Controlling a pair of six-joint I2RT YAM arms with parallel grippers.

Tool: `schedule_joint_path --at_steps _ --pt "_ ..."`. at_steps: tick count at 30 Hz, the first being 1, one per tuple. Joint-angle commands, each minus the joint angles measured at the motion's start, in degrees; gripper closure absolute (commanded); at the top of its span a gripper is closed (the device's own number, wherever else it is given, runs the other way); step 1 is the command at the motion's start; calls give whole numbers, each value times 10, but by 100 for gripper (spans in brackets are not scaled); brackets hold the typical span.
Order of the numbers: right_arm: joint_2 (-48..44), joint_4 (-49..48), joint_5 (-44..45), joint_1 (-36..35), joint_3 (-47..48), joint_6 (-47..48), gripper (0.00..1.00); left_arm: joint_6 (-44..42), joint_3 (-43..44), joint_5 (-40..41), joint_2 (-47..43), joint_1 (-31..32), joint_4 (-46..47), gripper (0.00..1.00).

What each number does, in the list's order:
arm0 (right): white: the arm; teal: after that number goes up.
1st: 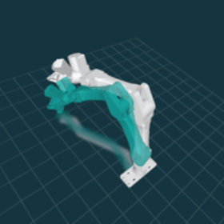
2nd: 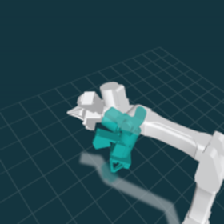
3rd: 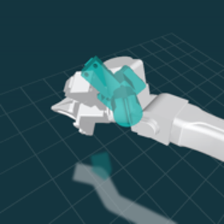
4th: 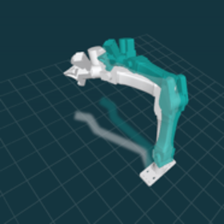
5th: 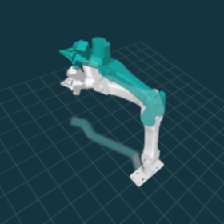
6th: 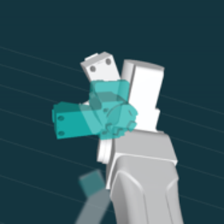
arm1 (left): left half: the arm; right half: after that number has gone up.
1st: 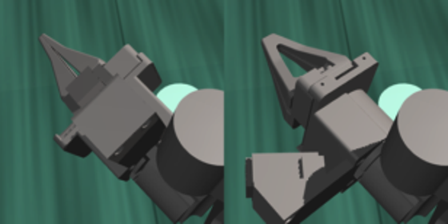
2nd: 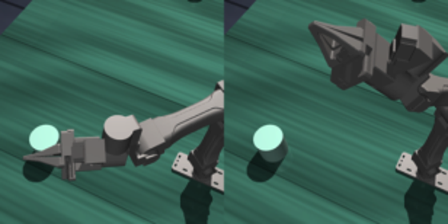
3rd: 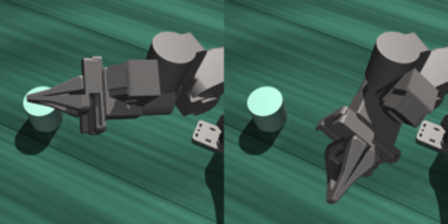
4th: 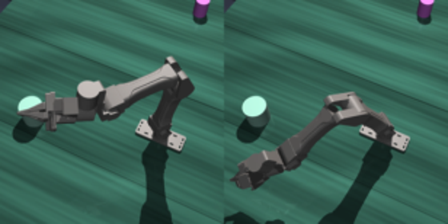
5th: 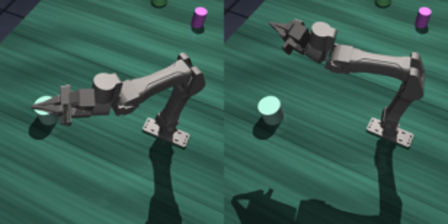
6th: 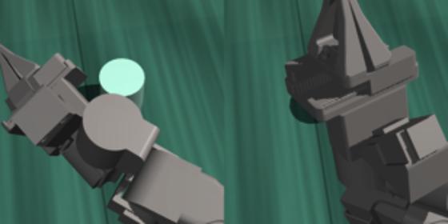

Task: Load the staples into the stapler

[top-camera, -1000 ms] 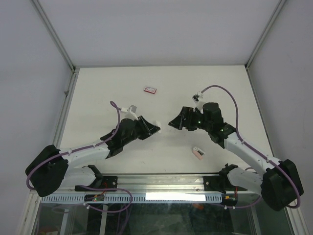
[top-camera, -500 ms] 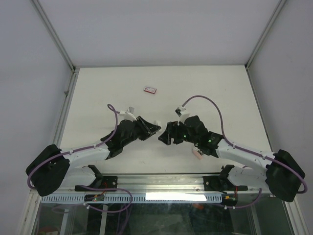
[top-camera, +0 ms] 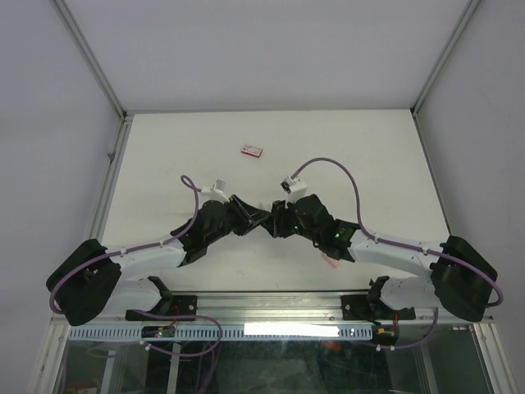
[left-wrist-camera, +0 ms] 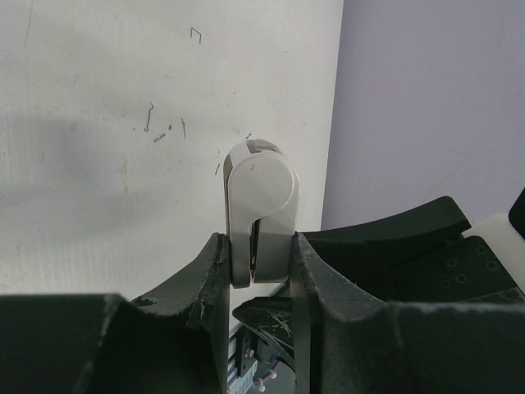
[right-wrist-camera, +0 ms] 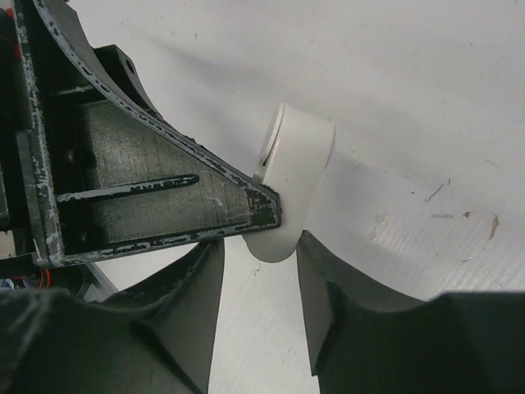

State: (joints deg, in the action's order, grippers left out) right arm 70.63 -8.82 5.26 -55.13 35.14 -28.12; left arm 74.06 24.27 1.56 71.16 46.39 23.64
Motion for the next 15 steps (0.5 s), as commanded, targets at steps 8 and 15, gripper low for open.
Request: schedule_joint_path --at_steps 8,15 --pt "35 -81 69 -7 32 33 81 19 4 -27 -8 5 51 100" --pt "36 -84 80 -8 20 55 100 14 1 -21 -6 5 45 97"
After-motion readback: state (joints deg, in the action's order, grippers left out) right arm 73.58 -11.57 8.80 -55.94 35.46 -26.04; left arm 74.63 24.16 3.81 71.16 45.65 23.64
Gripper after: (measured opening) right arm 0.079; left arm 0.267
